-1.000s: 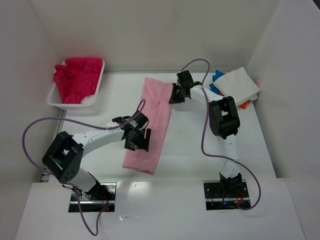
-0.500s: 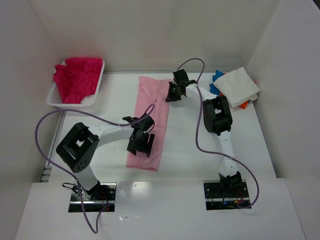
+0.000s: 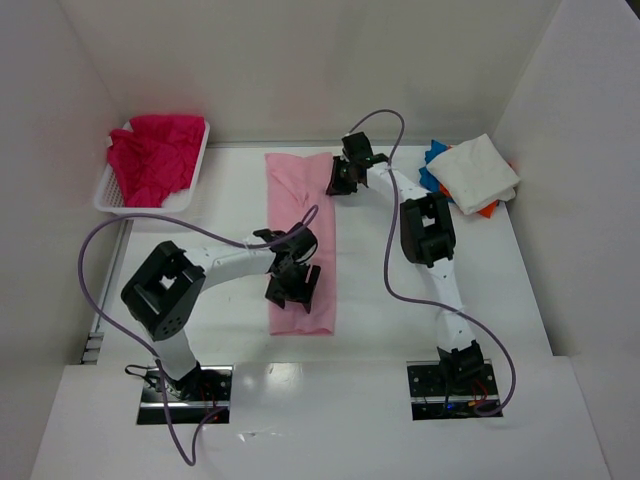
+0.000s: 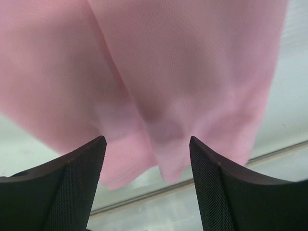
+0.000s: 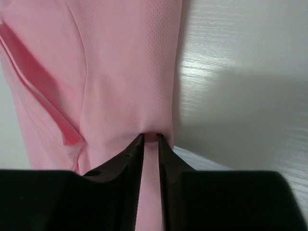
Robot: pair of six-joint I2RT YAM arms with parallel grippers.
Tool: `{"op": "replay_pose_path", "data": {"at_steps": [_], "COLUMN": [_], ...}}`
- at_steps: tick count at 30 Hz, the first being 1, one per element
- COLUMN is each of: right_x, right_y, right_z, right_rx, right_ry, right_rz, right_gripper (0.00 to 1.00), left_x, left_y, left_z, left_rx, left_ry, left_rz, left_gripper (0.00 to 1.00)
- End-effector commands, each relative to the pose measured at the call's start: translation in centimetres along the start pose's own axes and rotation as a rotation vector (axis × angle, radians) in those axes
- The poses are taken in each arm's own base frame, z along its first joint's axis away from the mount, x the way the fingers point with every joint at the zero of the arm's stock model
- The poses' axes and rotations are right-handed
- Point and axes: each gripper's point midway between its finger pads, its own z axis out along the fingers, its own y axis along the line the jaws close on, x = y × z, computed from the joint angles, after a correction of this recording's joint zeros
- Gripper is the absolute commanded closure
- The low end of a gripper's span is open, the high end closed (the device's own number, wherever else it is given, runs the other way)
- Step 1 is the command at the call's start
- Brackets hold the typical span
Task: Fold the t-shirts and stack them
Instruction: Rotate the tshirt 90 degrees
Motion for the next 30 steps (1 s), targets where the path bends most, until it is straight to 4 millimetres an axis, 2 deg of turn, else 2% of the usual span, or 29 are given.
{"op": "replay_pose_path", "data": {"at_steps": [1, 3, 6, 7, 8, 9, 11, 13, 15, 17, 18, 19, 22, 23, 26, 28, 30], "right_x": [-4.9, -5.8, -6.1, -5.9, -5.6, -5.1, -3.1, -1.0, 2.3, 4.5, 6.2, 7.4, 10.6, 12.2, 14.9, 15.6, 16.5], "right_y": [3.0, 3.6, 3.9, 4.1, 4.0, 3.9, 3.5, 2.9, 2.6, 3.3, 4.0, 4.2, 6.2, 6.1, 6.9, 7.0, 7.0], "right_z": [-7.2, -10.2, -14.5, -15.9, -16.7, -17.5, -18.9, -19.4, -19.8, -19.9, -19.8, -19.4, -18.7, -18.1, -17.1, -17.0, -16.8], "right_rx": [-0.047, -0.061, -0.073, -0.078, -0.074, -0.073, -0.076, -0.079, -0.085, -0.113, -0.127, -0.128, -0.155, -0.149, -0.144, -0.143, -0.142], "right_ry": [-0.127, -0.166, -0.231, -0.249, -0.26, -0.266, -0.248, -0.215, -0.172, -0.141, -0.12, -0.094, -0.032, 0.003, 0.062, 0.076, 0.092], "right_rz": [-0.041, -0.055, -0.052, -0.043, -0.038, -0.038, -0.021, -0.011, -0.003, -0.018, -0.027, -0.025, -0.049, -0.056, -0.076, -0.072, -0.079], "right_gripper": [0.5, 0.39, 0.36, 0.38, 0.43, 0.49, 0.67, 0.69, 0.69, 0.75, 0.81, 0.84, 0.87, 0.87, 0.89, 0.89, 0.9], "left_x": [-7.2, -10.9, -15.3, -17.2, -18.1, -18.7, -21.4, -23.4, -25.5, -27.3, -28.4, -28.9, -30.4, -31.2, -32.8, -34.0, -34.9], "left_y": [-0.6, 0.4, 1.9, 2.7, 3.2, 3.5, 5.1, 6.6, 6.8, 6.4, 6.2, 5.7, 6.2, 6.4, 7.0, 7.3, 6.7], "left_z": [-8.1, -10.7, -12.9, -13.8, -14.0, -13.9, -14.5, -13.7, -14.0, -13.6, -12.5, -13.0, -10.1, -10.1, -8.9, -8.4, -8.3], "left_rx": [0.039, 0.046, 0.05, 0.048, 0.045, 0.04, 0.029, 0.026, 0.072, 0.114, 0.146, 0.169, 0.159, 0.152, 0.127, 0.116, 0.128], "left_ry": [-0.287, -0.413, -0.534, -0.579, -0.592, -0.598, -0.652, -0.675, -0.707, -0.737, -0.73, -0.747, -0.72, -0.738, -0.757, -0.778, -0.802], "left_rz": [-0.042, -0.062, -0.07, -0.08, -0.089, -0.09, -0.113, -0.138, -0.132, -0.111, -0.101, -0.08, -0.098, -0.107, -0.137, -0.143, -0.14], "left_gripper": [0.2, 0.19, 0.19, 0.19, 0.19, 0.19, 0.19, 0.19, 0.19, 0.19, 0.19, 0.2, 0.21, 0.21, 0.21, 0.21, 0.21]}}
